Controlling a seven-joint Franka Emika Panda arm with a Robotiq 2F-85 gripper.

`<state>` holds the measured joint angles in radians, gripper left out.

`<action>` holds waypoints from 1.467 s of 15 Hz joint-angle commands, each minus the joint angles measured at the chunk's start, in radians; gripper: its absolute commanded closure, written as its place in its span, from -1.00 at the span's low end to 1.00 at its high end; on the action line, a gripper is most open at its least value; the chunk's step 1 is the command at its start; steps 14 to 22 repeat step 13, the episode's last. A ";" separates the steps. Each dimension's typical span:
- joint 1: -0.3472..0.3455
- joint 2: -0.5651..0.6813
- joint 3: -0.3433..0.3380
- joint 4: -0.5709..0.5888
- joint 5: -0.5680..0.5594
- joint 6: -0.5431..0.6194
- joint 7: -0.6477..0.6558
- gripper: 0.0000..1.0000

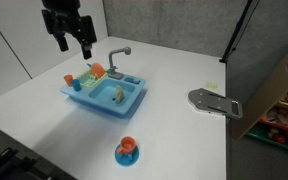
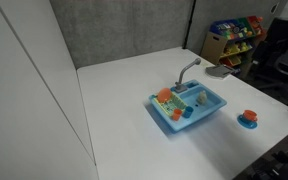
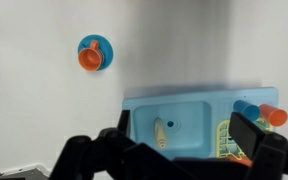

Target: Put the white container in the sink

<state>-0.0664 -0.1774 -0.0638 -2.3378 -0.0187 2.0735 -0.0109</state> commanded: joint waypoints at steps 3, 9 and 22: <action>-0.018 -0.172 0.006 -0.033 -0.047 -0.096 0.058 -1.00; -0.018 -0.238 0.003 -0.015 -0.035 -0.171 0.049 -1.00; -0.013 -0.222 0.000 -0.015 -0.026 -0.157 0.032 -1.00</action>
